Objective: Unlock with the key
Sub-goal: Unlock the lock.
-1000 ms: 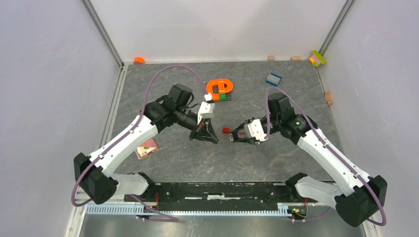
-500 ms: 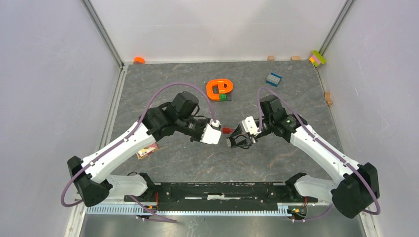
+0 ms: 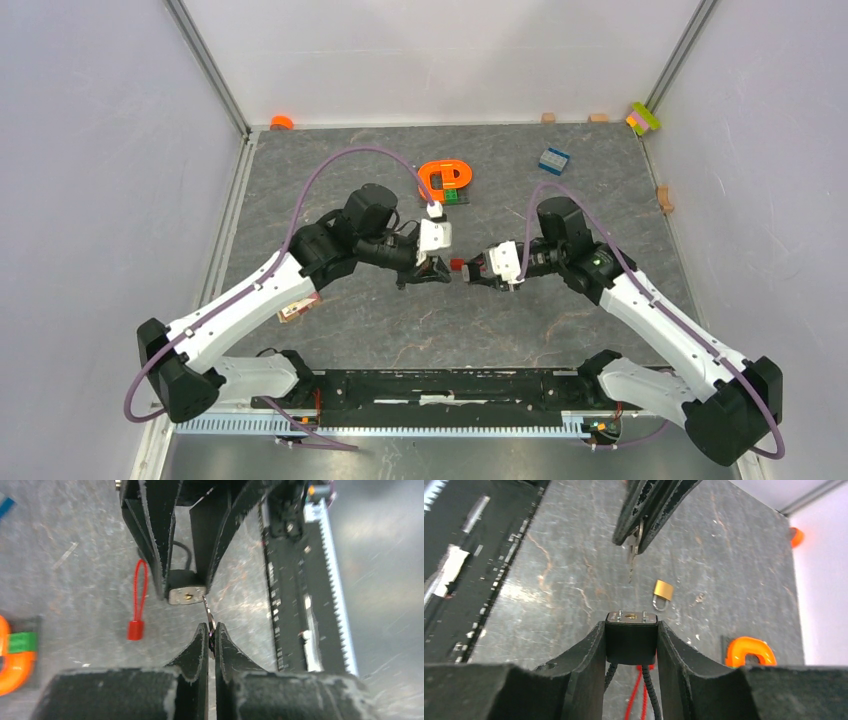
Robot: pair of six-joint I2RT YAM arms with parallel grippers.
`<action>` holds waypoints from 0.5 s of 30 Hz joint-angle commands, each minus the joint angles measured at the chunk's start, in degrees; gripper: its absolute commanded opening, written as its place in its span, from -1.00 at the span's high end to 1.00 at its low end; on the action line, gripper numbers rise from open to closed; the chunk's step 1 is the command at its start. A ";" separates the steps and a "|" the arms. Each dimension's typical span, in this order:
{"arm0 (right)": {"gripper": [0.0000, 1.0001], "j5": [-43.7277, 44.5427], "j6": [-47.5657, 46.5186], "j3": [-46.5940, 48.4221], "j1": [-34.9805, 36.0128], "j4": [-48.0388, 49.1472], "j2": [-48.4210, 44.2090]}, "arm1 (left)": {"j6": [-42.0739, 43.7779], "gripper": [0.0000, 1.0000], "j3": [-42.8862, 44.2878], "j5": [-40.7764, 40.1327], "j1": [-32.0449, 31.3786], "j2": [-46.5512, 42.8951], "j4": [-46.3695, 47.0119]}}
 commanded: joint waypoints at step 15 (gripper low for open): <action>1.00 13.73 2.04 -0.96 0.44 7.17 -2.85 | -41.19 0.96 -0.34 8.81 7.35 6.51 13.94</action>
